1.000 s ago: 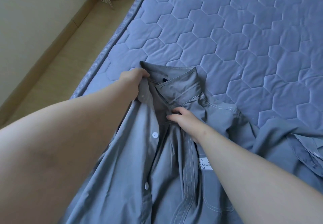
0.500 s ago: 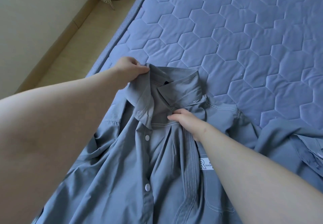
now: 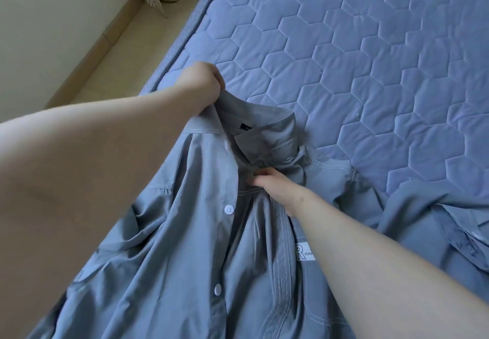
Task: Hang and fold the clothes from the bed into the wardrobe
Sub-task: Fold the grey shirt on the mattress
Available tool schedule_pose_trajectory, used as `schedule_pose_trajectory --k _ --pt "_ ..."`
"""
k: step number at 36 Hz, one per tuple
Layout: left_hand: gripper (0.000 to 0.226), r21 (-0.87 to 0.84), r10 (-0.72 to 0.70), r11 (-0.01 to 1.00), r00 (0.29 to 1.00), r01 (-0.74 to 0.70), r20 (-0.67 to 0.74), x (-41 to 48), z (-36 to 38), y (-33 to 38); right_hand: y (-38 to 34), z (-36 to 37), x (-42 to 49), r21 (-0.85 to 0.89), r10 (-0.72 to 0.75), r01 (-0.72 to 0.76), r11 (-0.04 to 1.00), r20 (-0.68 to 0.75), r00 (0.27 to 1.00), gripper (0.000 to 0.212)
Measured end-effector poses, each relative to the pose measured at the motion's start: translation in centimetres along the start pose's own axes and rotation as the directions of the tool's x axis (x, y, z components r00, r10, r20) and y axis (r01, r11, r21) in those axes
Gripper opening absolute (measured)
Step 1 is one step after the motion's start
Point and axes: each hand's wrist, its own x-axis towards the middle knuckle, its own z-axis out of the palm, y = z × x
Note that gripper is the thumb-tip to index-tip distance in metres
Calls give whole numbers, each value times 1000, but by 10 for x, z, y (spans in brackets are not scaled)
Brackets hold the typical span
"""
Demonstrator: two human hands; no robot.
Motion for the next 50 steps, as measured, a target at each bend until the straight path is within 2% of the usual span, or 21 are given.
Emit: schedule_pose_trajectory --k 5,6,8,13,14,15,17,19,20,21,23,25,27,30,32,35,38,41,44,47,50 --pt "24 -224 -120 966 991 132 67 12 -4 -7 2 -1 4 14 11 -12 1000 7 1000 43" --pt "16 -269 -123 953 988 143 90 11 -4 -8 1 -1 3 7 16 -16 1000 8 1000 43" --pt "21 -315 -97 941 989 126 108 12 -4 -11 1 -1 3 1 31 -31 1000 10 999 44" --pt "34 -151 -17 988 991 -3 -131 11 2 -10 0 -5 2 23 57 -58 998 28 998 39" --pt "36 -278 -57 960 990 20 -126 10 5 -7 0 -5 2 35 56 -57 998 28 998 34" --pt "36 -477 -105 877 992 61 -66 9 7 -3 1 -5 4 43 61 -62 997 30 998 25" --pt "46 -779 -120 595 980 199 159 2 12 5 -2 -2 3 53 70 -71 996 23 997 17" --pt "47 -857 -99 458 972 235 213 -5 20 3 0 -1 6 19 85 -85 996 22 996 12" --pt "41 -858 -107 477 982 189 157 -9 25 -1 -1 0 7 9 77 -77 997 12 997 11" --pt "32 -815 -123 569 991 115 54 -13 32 -8 0 0 6 7 70 -70 997 3 998 14" --pt "17 -536 -61 844 987 -28 -148 -25 47 -25 5 -3 8 8 71 -71 997 -21 997 33" --pt "5 -221 34 973 989 -66 -147 -44 63 -40 9 -3 10 9 48 -48 999 -43 998 45" --pt "9 -40 96 995 995 -96 -12 -66 78 -48 12 -3 11 -23 0 -2 1000 -106 994 44" --pt "43 251 119 953 973 -167 196 -92 95 -53 17 -3 13 -101 -83 61 993 -234 969 37" --pt "56 398 140 889 963 -225 231 -100 103 -58 18 -2 10 -156 -124 84 984 -270 955 29" --pt "40 417 99 891 975 -177 200 -105 106 -59 19 -3 0 -238 -151 70 969 -340 928 18" --pt "23 291 77 949 985 -121 156 -103 103 -56 15 -5 -15 -363 -183 39 931 -371 910 14" --pt "10 -73 24 997 993 -16 113 -101 98 -56 5 -5 -29 -448 -223 2 894 -441 869 11" --pt "18 -469 -121 864 980 182 158 -103 97 -60 -6 3 -32 -401 -290 84 912 -488 823 21" --pt "20 -655 -232 710 964 259 130 -102 91 -64 -16 19 -25 -289 -318 196 937 -474 821 32" --pt "23 -773 -271 571 952 276 140 -104 75 -64 -14 36 -16 -103 -197 170 980 -401 895 31"
